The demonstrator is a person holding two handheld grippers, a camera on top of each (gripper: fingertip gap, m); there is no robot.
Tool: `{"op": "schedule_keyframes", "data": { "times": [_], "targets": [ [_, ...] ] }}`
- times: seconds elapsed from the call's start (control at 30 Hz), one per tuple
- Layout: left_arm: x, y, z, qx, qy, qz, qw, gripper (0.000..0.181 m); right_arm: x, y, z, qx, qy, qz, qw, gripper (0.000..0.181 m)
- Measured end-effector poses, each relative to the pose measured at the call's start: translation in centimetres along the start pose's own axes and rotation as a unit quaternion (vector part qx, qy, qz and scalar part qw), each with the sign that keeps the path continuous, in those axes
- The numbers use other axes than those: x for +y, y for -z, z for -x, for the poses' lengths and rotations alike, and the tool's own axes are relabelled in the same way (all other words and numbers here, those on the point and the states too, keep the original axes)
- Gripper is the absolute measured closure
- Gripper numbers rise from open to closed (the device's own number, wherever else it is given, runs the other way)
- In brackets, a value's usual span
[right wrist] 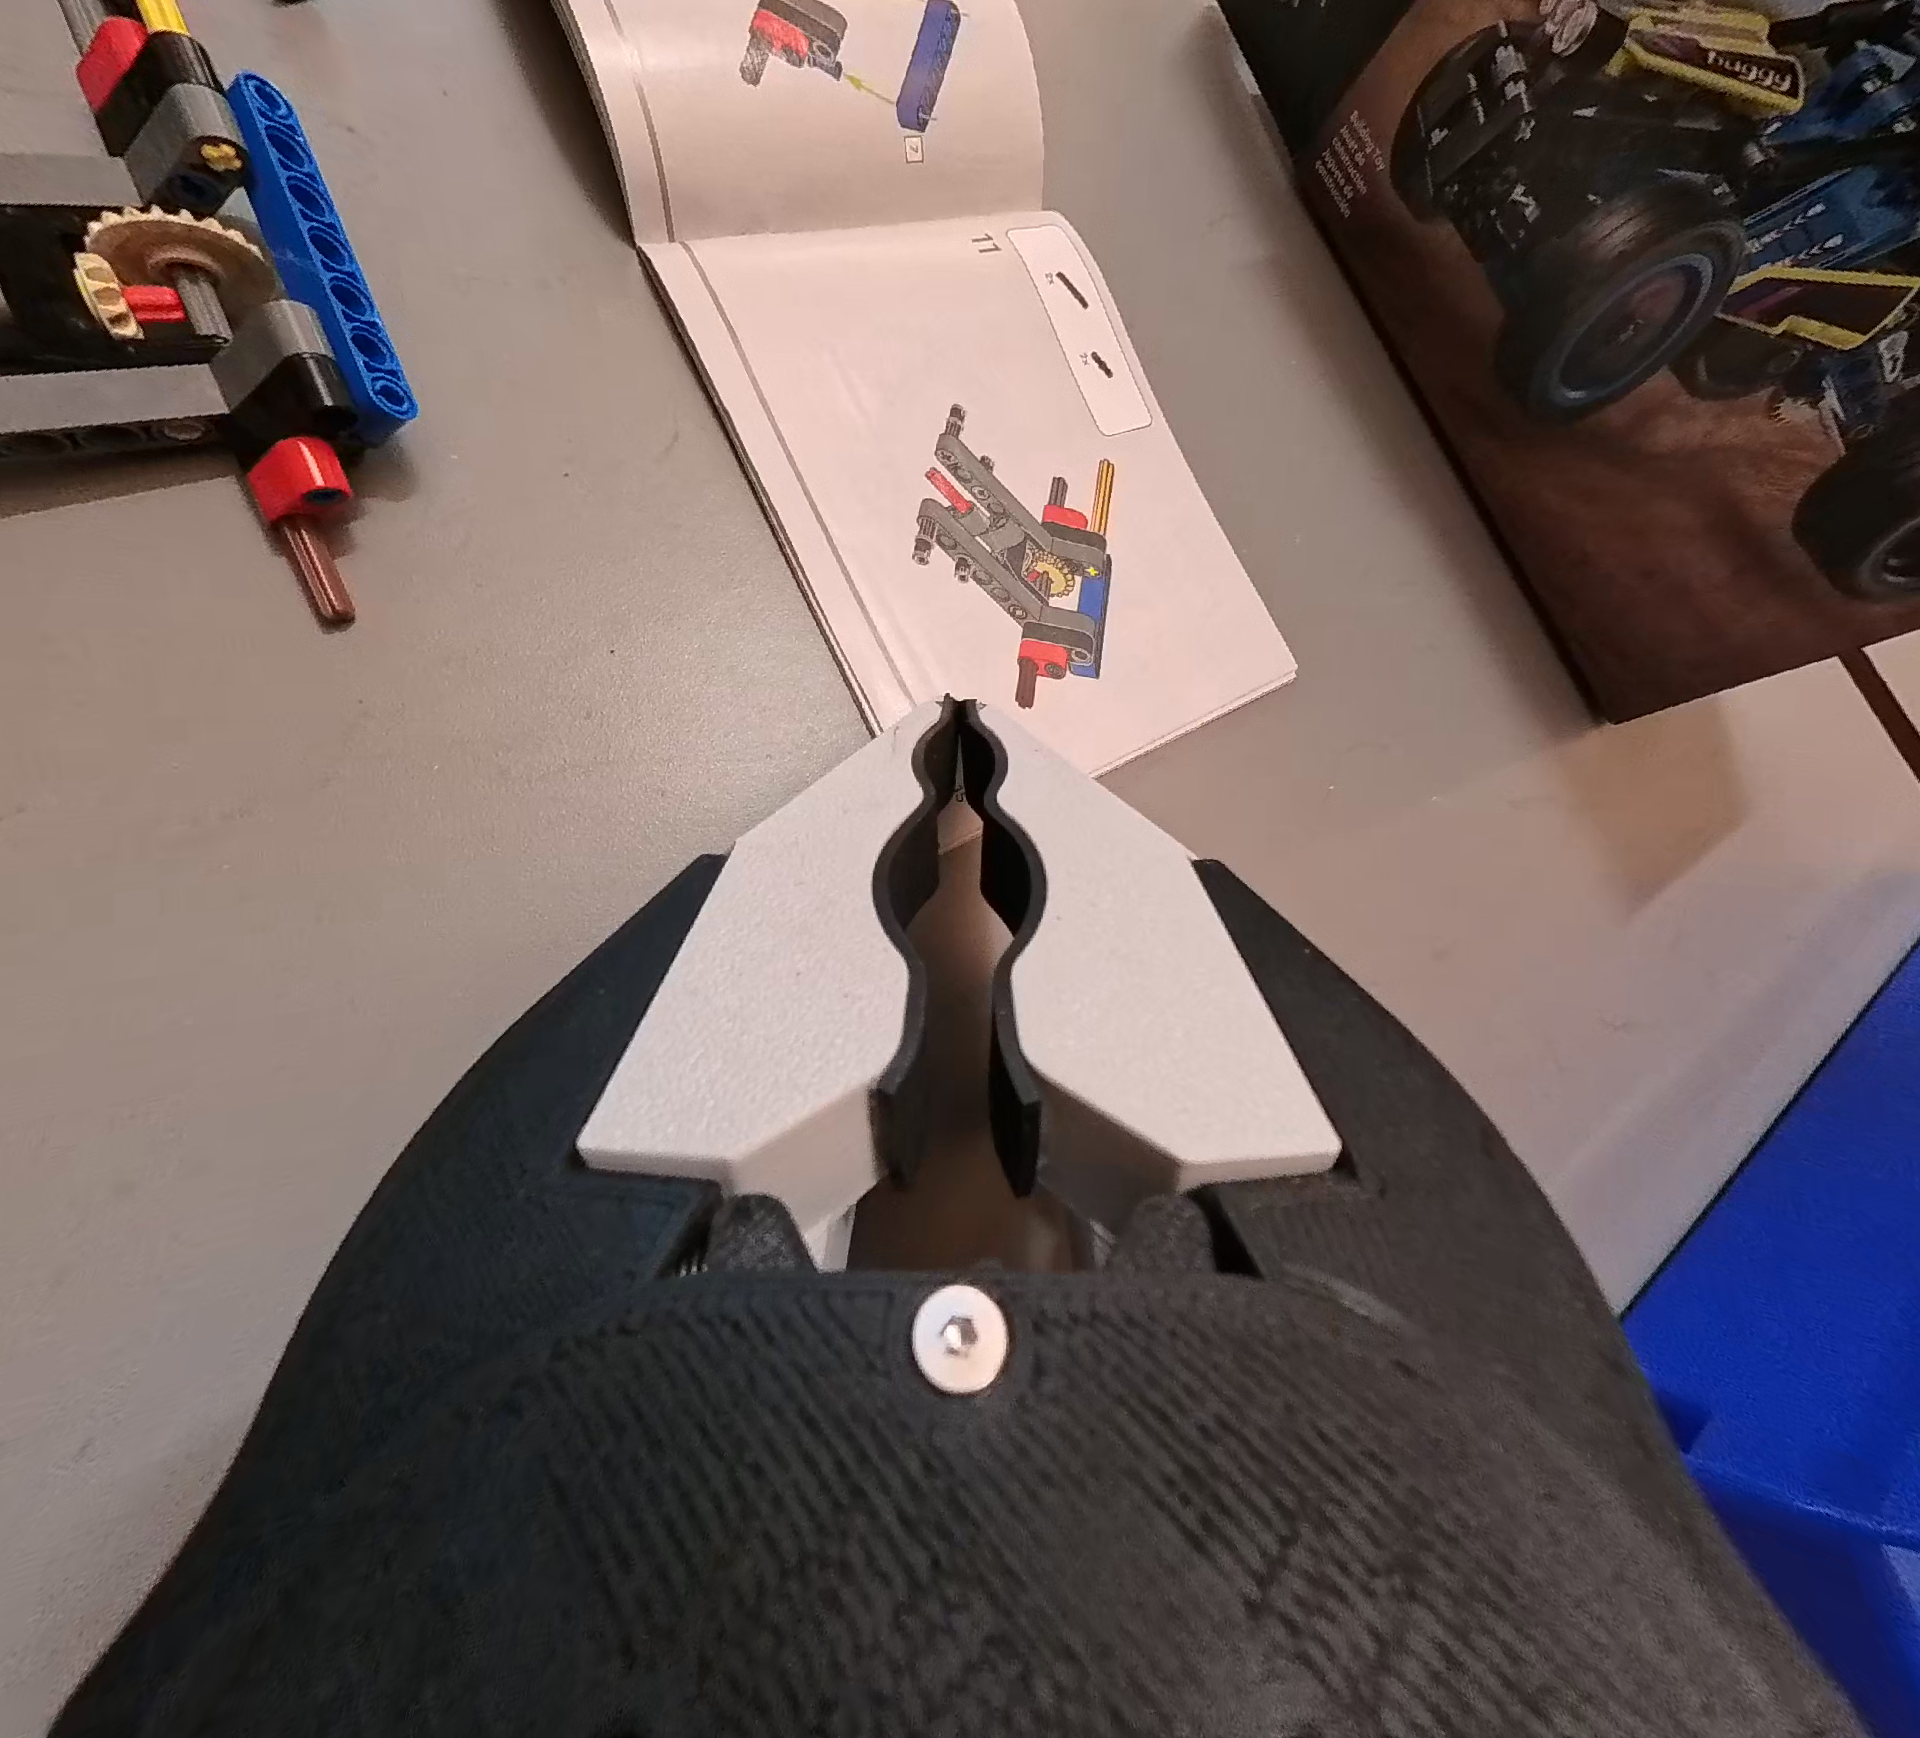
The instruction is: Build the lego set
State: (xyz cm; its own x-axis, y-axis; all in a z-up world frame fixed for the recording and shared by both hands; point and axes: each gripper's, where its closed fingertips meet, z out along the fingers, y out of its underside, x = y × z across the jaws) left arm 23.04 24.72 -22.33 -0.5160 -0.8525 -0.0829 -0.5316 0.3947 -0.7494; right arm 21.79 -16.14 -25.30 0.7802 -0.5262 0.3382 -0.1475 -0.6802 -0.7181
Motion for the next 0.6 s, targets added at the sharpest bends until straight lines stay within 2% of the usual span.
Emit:
{"op": "schedule_keyframes", "data": {
  "times": [0.13,0.27,0.37,0.47,0.6],
  "targets": [
    [2.0,-1.1,-0.6,0.002,-0.039,0.062,0.997,0.172,0.0,0.0,0.0,0.001,0.001,0.0,1.0,0.181],
    [4.1,-0.2,0.7,-0.023,-0.037,0.119,0.992,0.173,0.0,0.0,0.0,0.0,0.0,0.0,1.0,0.181],
    [4.0,0.3,1.8,-0.048,-0.028,0.117,0.992,0.173,0.0,0.0,0.0,-0.001,-0.001,0.0,1.0,0.181],
    [2.8,0.6,1.8,-0.048,-0.044,0.077,0.995,0.174,0.0,0.0,0.0,-0.002,-0.002,0.0,1.0,0.181],
    [2.4,-0.3,0.8,-0.015,-0.074,0.055,0.996,0.172,0.0,0.0,0.0,-0.002,-0.003,0.0,1.0,0.181]
  ]
}}
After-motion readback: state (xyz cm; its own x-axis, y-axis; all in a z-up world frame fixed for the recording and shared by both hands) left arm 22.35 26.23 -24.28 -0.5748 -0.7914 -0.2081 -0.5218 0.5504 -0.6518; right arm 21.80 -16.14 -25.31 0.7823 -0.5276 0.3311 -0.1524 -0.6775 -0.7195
